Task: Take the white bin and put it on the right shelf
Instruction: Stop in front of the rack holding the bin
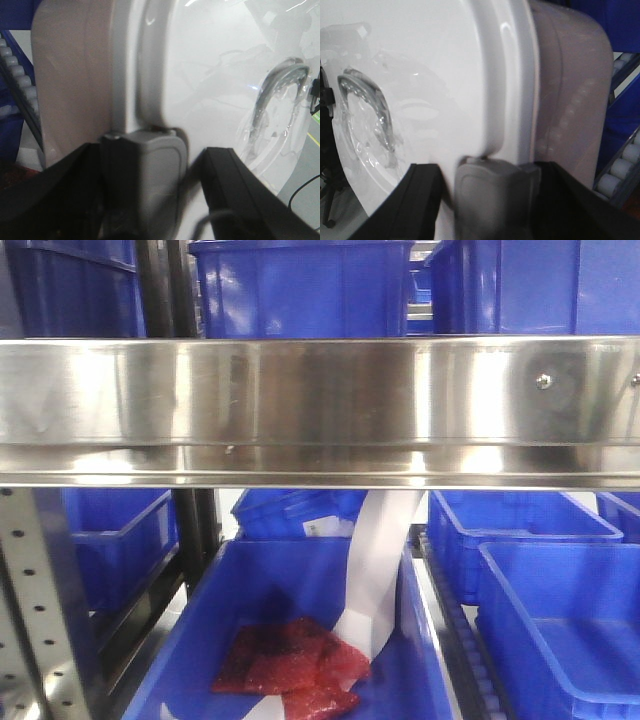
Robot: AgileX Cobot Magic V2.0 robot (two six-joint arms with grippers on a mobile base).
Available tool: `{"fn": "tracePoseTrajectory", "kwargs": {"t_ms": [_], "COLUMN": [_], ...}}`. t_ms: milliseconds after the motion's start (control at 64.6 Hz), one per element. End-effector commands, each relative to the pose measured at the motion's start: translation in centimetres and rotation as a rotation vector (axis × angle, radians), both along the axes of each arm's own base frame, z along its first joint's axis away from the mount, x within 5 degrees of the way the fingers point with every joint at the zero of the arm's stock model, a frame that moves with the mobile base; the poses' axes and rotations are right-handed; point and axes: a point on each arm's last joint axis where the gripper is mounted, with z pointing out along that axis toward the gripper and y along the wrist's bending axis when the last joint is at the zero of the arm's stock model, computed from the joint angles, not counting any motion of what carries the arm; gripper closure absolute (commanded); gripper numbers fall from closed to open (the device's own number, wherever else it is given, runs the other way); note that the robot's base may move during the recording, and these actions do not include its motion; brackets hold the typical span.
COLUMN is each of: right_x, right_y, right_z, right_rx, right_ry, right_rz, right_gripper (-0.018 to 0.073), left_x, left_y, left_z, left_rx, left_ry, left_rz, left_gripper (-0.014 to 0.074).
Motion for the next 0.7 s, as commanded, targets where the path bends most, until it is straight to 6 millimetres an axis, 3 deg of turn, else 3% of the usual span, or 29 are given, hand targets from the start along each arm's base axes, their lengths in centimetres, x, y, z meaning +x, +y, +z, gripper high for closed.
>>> {"fn": "tracePoseTrajectory", "kwargs": {"t_ms": [0,682], "right_x": [-2.48,-2.48], "right_y": [1.41,1.41], "right_z": [2.65,2.65], "right_rx": [0.142,0.142], "right_ry": [-0.062,-0.062], "right_rz": [0.157,0.157], "right_gripper": [0.015,0.015], "left_x": [-1.95,-1.95], "left_y": [-1.28,-1.28], "left_z": [2.7,2.7], "left_rx": [-0.17,-0.17], "left_ry": [-0.055,-0.055], "left_rz": [-0.124,-0.124], "left_gripper": [0.0335,0.0335]}}
